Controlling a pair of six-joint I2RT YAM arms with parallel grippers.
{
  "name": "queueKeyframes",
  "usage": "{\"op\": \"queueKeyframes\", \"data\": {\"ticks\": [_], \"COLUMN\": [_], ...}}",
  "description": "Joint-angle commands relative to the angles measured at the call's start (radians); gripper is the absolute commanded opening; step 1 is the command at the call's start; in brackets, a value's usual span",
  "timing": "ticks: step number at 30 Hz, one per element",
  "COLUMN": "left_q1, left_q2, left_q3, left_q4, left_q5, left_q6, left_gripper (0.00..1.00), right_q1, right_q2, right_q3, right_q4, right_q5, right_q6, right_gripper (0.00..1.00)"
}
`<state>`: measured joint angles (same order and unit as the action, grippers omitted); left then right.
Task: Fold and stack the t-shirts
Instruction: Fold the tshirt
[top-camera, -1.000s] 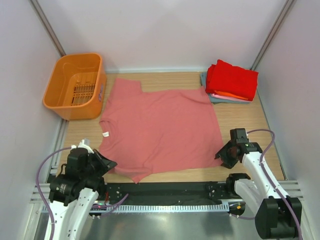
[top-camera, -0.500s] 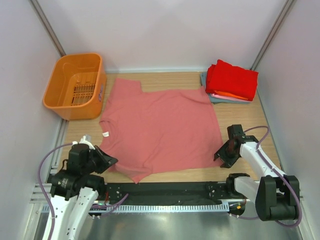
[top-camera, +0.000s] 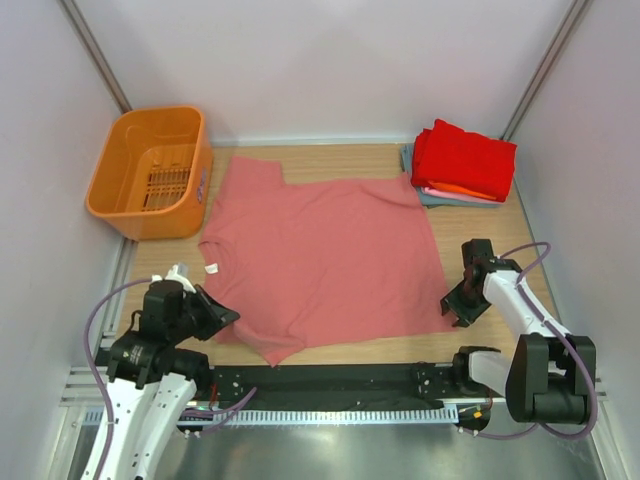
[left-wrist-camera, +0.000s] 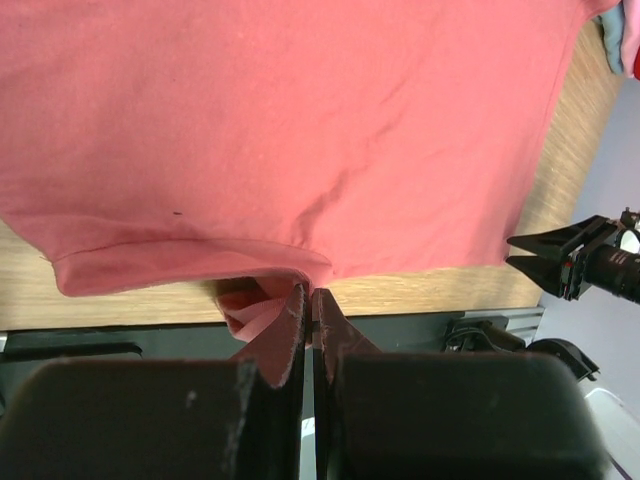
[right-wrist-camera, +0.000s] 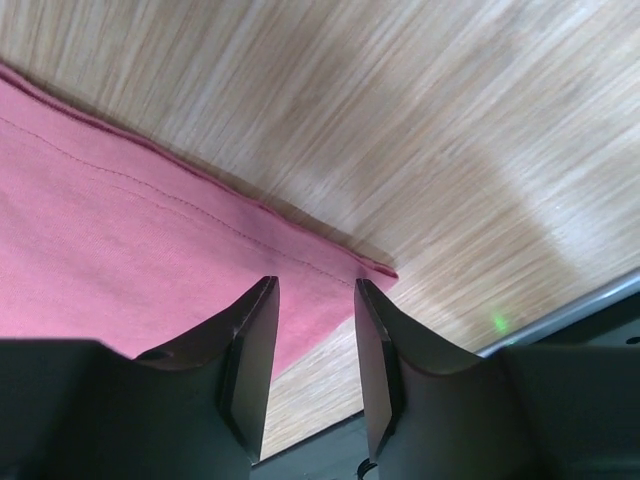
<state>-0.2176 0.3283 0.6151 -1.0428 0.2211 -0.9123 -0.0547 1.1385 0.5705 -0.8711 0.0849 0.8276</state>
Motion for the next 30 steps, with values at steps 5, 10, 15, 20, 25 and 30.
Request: {"op": "queueKeyframes", "data": {"ticks": [5, 10, 15, 20, 25, 30], "left_q1": [0.001, 0.000, 0.003, 0.006, 0.030, 0.058], "left_q2": [0.028, 0.026, 0.025, 0.035, 0.052, 0.057], "left_q3": [0.003, 0.005, 0.006, 0.008, 0.009, 0.008], "left_q4": [0.081, 0.086, 0.082, 0.084, 0.081, 0.087], "left_q5": [0.058, 0.057, 0.047, 0.052, 0.060, 0.073], "left_q6": [0.041, 0.043, 0.043, 0.050, 0.061, 0.066], "left_gripper": [0.00, 0.00, 0.00, 0.00, 0.00, 0.00], "right_q1": [-0.004, -0.004, -0.004, -0.002, 0.000, 0.007], "right_q2": [-0.004, 0.084, 0.122, 0.219, 0.230, 0.247], "right_q3": [0.129, 0.146, 0.146, 0.144, 0.069, 0.002], "right_q4": [-0.124, -0.193, -0.204, -0.149, -0.063, 0.014], "right_q5": [0.085, 0.043, 0.030, -0.051, -0.071, -0.119], "right_q6": [0.004, -0.047, -0.039, -0.064, -0.044, -0.027], "right_gripper": [0.47, 0.48, 0.47, 0.49, 0.48, 0.47]}}
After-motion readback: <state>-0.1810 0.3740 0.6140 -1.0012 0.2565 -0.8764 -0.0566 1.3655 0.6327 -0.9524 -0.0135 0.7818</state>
